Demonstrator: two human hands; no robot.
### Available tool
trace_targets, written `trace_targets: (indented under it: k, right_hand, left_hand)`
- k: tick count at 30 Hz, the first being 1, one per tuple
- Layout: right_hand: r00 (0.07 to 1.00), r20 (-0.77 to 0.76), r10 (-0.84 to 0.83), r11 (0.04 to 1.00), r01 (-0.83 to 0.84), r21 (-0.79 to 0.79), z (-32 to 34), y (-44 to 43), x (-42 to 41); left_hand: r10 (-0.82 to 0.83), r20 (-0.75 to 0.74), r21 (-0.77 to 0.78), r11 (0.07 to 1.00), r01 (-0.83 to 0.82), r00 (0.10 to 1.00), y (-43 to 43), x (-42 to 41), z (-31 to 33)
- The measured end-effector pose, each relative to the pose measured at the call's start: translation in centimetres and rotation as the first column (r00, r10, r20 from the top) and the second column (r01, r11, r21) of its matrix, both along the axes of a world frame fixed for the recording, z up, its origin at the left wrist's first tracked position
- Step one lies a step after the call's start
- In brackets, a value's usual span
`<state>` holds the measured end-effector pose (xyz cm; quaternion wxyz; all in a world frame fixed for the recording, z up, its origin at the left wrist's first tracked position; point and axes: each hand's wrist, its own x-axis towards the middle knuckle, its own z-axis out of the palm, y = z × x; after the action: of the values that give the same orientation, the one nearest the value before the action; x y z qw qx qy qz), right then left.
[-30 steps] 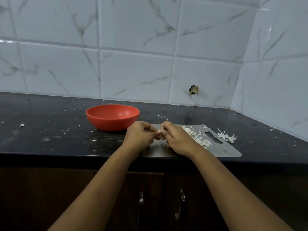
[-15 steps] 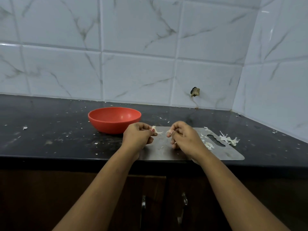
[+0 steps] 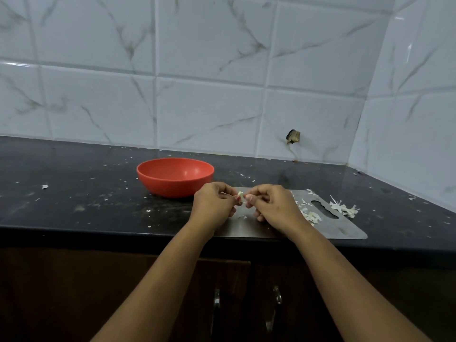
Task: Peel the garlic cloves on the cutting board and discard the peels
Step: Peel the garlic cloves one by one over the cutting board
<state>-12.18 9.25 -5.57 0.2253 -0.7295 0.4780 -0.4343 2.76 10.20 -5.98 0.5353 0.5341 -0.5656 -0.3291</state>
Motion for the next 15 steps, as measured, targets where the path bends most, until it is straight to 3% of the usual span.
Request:
trace_targets:
  k: [5, 15]
  right_hand:
    - [0.992, -0.121, -0.024, 0.998, 0.017, -0.062, 0.04, -0.23, 0.31]
    - [0.99, -0.141, -0.015, 0.997, 0.004, -0.079, -0.05, 0.39, 0.01]
  left_hand:
    - [0.072, 0.216, -0.11, 0.993, -0.049, 0.974, 0.06, -0.36, -0.34]
    - [0.058, 0.354, -0.136, 0.991, -0.01, 0.934, 0.46, -0.57, -0.26]
